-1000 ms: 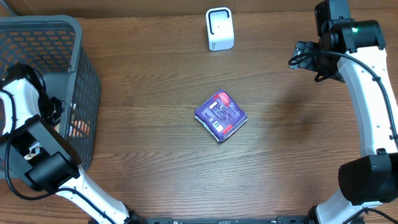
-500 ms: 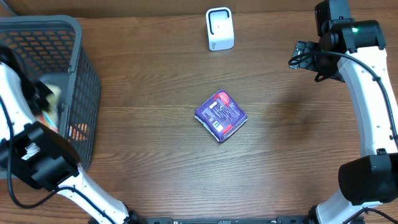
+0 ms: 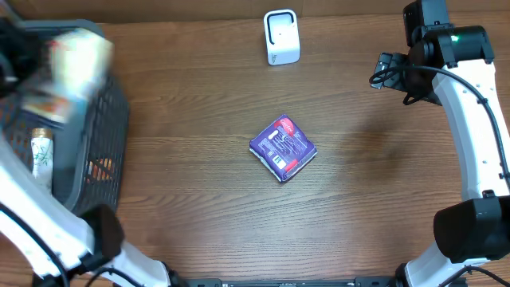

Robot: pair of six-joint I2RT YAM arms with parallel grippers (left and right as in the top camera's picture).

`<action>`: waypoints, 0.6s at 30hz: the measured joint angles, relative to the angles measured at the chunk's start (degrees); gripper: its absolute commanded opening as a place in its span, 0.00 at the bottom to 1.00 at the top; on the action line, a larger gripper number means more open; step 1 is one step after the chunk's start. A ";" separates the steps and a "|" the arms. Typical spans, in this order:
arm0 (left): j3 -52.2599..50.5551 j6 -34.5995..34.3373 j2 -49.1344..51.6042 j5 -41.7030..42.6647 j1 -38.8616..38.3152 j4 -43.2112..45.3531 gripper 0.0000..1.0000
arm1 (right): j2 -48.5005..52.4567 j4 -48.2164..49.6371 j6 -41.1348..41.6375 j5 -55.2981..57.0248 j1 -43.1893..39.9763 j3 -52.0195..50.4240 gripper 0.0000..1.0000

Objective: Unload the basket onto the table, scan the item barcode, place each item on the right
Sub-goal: 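Reach the left gripper into the basket and grasp the yellow snack bag, then place the yellow bag on the table beside the purple bag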

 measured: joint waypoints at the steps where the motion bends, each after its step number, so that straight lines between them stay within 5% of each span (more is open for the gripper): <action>1: 0.39 0.00 -1.33 1.27 -4.39 -0.92 0.04 | 0.00 0.02 0.00 0.04 0.00 0.00 1.00; 6: -4.46 -0.66 -1.44 0.79 -25.81 -2.12 0.04 | 0.00 0.02 0.00 0.02 0.00 0.00 1.00; 11: -13.53 -1.73 2.10 -8.48 -40.37 -1.97 0.06 | 0.00 -0.02 -0.02 0.02 0.00 0.00 1.00; 13: -15.54 -1.92 4.15 -13.09 -44.13 -2.03 0.20 | 0.00 0.02 0.02 0.02 0.00 0.02 1.00; 15: -16.22 -2.38 5.11 -17.84 -45.40 -2.12 0.53 | 0.00 0.00 0.02 0.02 0.00 0.00 1.00; 18: -16.26 -3.32 5.07 -23.89 -45.00 -2.12 0.66 | 0.00 0.00 0.00 0.00 0.00 0.00 1.00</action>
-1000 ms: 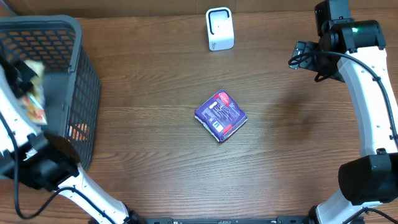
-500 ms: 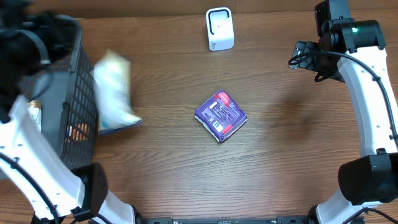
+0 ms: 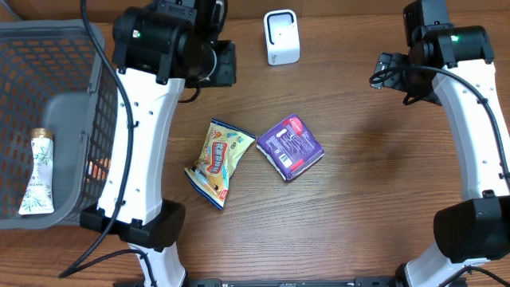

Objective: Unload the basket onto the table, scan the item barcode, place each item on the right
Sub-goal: 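Place the yellow bag on the table beside the purple bag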

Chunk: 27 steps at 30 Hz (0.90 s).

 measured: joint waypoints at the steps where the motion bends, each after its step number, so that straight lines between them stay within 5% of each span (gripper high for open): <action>1: -0.26 -0.11 0.00 -0.87 0.26 0.04 0.73 | 0.00 0.00 0.02 0.02 0.00 0.00 1.00; 6: -7.10 -0.24 -0.31 -2.23 1.27 0.17 0.73 | 0.00 0.00 0.02 0.00 0.00 0.00 1.00; 18: -46.49 1.88 -0.13 3.41 -0.50 2.38 0.82 | 0.00 -0.02 0.00 0.00 0.00 0.00 1.00; 24: -61.57 0.09 -0.13 -0.50 -4.31 20.74 0.82 | 0.00 0.00 0.02 0.00 0.00 0.00 1.00; 27: -65.59 -3.10 -0.13 -6.38 -4.50 25.20 0.75 | 0.00 0.02 0.00 0.02 0.00 0.00 1.00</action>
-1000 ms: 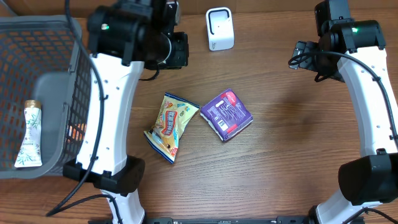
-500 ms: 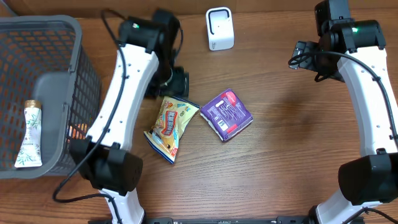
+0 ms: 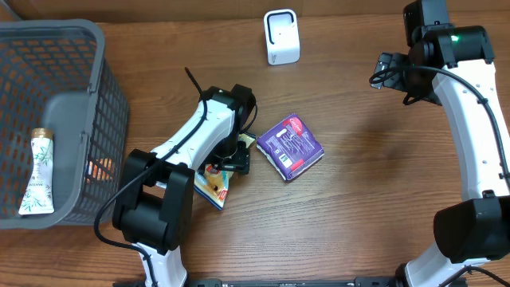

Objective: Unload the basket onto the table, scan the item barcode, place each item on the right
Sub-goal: 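Place the yellow bag on the table beside the purple bag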

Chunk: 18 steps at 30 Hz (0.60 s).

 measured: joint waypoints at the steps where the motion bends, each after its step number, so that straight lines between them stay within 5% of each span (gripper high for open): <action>1: -0.83 -0.52 0.00 -1.68 0.17 1.29 0.72 | 0.00 -0.02 0.00 -0.02 0.00 0.00 1.00; 3: -2.29 -1.79 0.00 -4.46 0.26 3.78 0.60 | 0.00 -0.02 0.00 -0.02 0.00 0.00 1.00; 5: -4.22 -2.60 -0.02 -6.34 0.26 6.14 0.39 | 0.00 0.04 0.02 0.00 0.00 0.00 1.00; 6: -5.35 -3.08 -0.02 -6.80 0.26 8.33 0.13 | 0.00 0.00 0.02 -0.02 0.00 0.00 1.00; 7: -5.77 -2.99 -0.02 -7.32 0.24 9.01 0.04 | 0.00 0.00 0.02 0.00 0.00 0.00 1.00; 13: -5.68 -3.21 -0.98 -7.67 0.26 8.28 0.04 | 0.00 0.02 0.00 0.00 0.00 0.00 1.00; 18: 7.10 -1.60 0.09 2.64 1.62 -2.40 0.04 | 0.00 -0.04 0.00 -0.02 0.00 0.00 1.00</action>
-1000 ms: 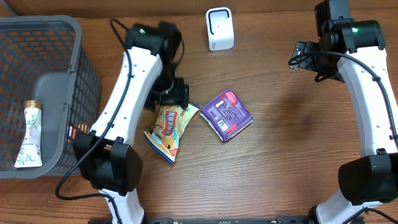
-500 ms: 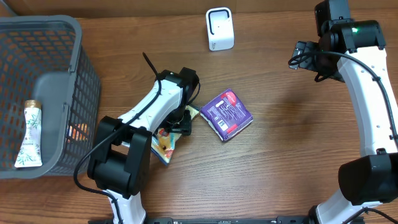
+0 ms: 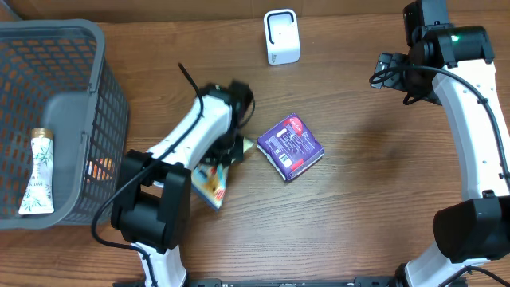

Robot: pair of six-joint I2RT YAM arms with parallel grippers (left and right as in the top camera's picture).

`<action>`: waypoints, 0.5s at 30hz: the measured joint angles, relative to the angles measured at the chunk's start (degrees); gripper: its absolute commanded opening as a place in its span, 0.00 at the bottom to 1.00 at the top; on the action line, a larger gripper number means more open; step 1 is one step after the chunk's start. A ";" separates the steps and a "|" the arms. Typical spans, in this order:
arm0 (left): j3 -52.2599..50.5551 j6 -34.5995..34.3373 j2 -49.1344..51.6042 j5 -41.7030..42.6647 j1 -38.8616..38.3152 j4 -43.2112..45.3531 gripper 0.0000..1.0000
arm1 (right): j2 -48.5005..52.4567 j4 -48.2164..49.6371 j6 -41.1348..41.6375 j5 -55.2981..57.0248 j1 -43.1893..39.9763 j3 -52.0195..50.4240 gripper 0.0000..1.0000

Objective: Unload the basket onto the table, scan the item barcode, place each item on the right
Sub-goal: 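Place the yellow bag on the table beside the purple bag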

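Note:
A yellow snack packet [image 3: 209,183] lies on the wooden table, left of centre. My left gripper [image 3: 233,150] is down on the packet's far right end, blurred and largely hidden under its own wrist, so its jaw state is unclear. A purple packet [image 3: 292,147] lies just right of it, label side up. The white barcode scanner [image 3: 280,37] stands at the back centre. My right gripper [image 3: 384,70] hangs at the back right, away from both packets, and its fingers are too small to read.
A grey mesh basket [image 3: 96,96] fills the left side, with a white tube [image 3: 37,172] lying inside. The right arm's white links run down the right edge of the table.
The left arm has shifted slightly left and toward the back and is now motion-blurred. The snack packet under it looks slightly moved. The purple packet, scanner and right arm are unchanged.
At first only the purple packet lay mid-table, while the left arm blurred over the basket with something pale. Then the yellow snack packet lay beside the purple one, which had shifted slightly right. Later the left gripper was down on the snack packet, where it remains.

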 measured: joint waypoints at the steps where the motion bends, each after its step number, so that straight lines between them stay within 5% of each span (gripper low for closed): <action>1: 3.15 0.59 0.00 2.89 0.57 -0.24 0.04 | 0.00 0.02 -0.02 0.02 0.00 0.00 1.00; 4: 14.73 4.07 -0.07 18.43 4.79 0.31 0.04 | 0.00 0.02 0.00 0.00 0.00 0.00 1.00; 7: 15.93 6.38 -0.17 28.85 9.46 -0.17 0.04 | 0.00 0.00 0.02 0.02 0.00 0.00 1.00; 10: 12.61 8.09 -0.17 38.27 15.28 2.10 0.04 | 0.00 0.04 0.02 0.02 0.00 0.00 1.00; 15: 0.68 8.94 0.02 42.10 16.28 8.70 0.13 | 0.00 0.02 0.00 0.00 0.00 0.00 1.00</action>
